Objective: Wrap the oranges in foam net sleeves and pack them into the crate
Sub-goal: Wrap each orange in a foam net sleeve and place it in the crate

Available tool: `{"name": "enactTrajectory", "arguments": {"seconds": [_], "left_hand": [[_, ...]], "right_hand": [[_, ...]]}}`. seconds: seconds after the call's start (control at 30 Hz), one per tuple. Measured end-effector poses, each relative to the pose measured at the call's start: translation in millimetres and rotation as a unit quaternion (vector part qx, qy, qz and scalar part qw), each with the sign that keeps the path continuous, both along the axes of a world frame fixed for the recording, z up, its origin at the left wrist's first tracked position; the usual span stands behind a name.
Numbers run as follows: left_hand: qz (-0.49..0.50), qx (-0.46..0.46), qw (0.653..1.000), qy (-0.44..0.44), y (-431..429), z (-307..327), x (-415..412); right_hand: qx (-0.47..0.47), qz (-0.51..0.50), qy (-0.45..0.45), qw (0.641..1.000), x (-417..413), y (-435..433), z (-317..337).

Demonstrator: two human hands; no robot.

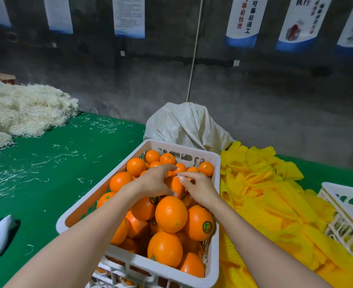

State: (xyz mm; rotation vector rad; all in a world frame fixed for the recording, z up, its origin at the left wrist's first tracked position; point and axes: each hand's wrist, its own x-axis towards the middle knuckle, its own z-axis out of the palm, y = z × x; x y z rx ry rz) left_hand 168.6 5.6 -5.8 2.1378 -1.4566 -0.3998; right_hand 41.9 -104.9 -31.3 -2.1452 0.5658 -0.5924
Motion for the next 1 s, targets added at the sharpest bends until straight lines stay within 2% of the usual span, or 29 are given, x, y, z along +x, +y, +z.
{"name": "enactTrajectory", "arguments": {"seconds": [0.03,0.07,0.13,0.27,0.33,0.43,0.57,0.63,0.7,0.87,1.0], "left_hand": [[0.009,-0.008,1.000,0.015,0,-1,1],[0.017,-0.015,0.999,0.037,1,-1,2],[0.021,-0.022,0.997,0.069,1,-1,4],[0.022,-0.004,0.998,0.060,2,-2,5],[0.031,0.009,0.997,0.067,2,-1,4],[0.033,0.019,0.997,0.064,2,-1,3],[0.036,0.024,0.995,0.091,0,0,1],[0.043,0.031,0.992,0.114,1,0,2],[0.046,0.036,0.991,0.121,3,0,2],[0.042,0.089,0.994,-0.047,3,9,-4],[0.030,0.131,0.984,-0.116,5,13,-5]], "right_hand": [[-0.075,-0.007,-0.023,0.997,1,0,-1],[-0.107,-0.007,-0.043,0.993,1,2,0],[-0.133,0.003,-0.067,0.989,2,4,2],[-0.162,0.033,-0.023,0.986,-1,7,2],[-0.120,0.047,-0.015,0.992,-4,6,2],[-0.006,0.088,0.007,0.996,-7,5,4],[0.033,0.139,0.060,0.988,-7,1,9],[0.084,0.149,0.084,0.982,-7,0,14],[0.090,0.144,0.092,0.981,-7,-2,16],[0.017,0.098,0.106,0.989,-14,-7,10],[0.006,0.066,0.079,0.995,-31,-9,6]]}}
